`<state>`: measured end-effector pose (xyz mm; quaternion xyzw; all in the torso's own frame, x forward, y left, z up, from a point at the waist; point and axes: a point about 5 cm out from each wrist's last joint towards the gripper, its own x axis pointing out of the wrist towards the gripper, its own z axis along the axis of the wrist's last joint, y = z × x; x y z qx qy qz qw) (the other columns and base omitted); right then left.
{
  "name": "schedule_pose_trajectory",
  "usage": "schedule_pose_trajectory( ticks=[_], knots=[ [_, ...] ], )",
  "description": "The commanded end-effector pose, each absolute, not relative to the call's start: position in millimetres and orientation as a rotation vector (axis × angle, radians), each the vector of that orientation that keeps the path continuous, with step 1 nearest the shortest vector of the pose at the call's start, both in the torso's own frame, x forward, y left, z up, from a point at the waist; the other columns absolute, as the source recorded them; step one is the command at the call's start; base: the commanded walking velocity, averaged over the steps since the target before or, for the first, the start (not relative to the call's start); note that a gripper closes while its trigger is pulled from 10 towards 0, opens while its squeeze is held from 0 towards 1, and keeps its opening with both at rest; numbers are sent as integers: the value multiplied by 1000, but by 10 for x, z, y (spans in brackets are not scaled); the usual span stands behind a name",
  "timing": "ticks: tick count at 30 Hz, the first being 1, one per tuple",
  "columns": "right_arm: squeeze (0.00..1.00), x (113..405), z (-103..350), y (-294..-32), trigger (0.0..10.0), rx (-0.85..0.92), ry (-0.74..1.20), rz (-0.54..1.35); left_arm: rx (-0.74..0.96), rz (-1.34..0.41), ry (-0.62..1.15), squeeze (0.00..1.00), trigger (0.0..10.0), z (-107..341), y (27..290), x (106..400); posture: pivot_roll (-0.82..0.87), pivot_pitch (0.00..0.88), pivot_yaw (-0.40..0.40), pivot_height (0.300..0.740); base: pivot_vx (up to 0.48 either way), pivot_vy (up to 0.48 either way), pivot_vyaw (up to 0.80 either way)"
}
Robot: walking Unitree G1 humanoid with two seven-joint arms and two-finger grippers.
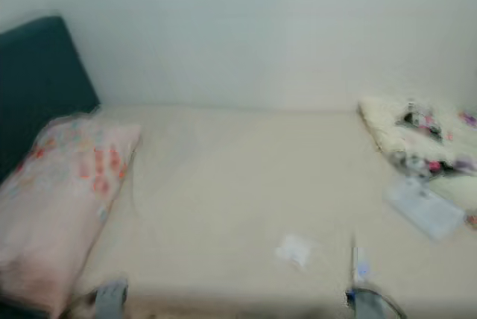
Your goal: Clean up the room
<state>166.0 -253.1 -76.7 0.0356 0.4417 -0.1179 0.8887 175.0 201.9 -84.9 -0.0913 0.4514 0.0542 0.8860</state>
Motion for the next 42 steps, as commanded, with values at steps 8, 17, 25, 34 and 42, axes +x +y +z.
schedule_pose_trajectory(
  ticks=[8, 17, 25, 34, 42],
  knots=[
    [0, 1776, -712, -2530, 10000, 69, 877, -255, -188, 101, 941, 0, 10000, -847, 2008, 1759, 39, 0, 4, 740, 0, -480, 0],
    [0, 1918, -642, -2528, 10000, 53, 842, -293, -202, 100, 934, 0, 10000, -838, 1992, 1784, 38, 0, 6, 740, 0, -427, 0],
    [0, 2187, -483, -2481, 10000, 85, 739, -214, -223, 113, 866, 0, 10000, -748, 1987, 1962, 37, 0, 6, 705, 0, 0, 0],
    [0, 2615, -175, -2344, 10000, 109, 583, -40, -243, 57, 703, 0, 10000, -473, 1853, 2425, 30, 0, 2, 675, 0, 0, 0],
    [0, 2785, -15, -2250, 10000, 114, 507, 72, -248, 29, 644, 0, 10000, -364, 1763, 2583, 24, 0, 1, 640, 0, 0, 0]
  ],
)
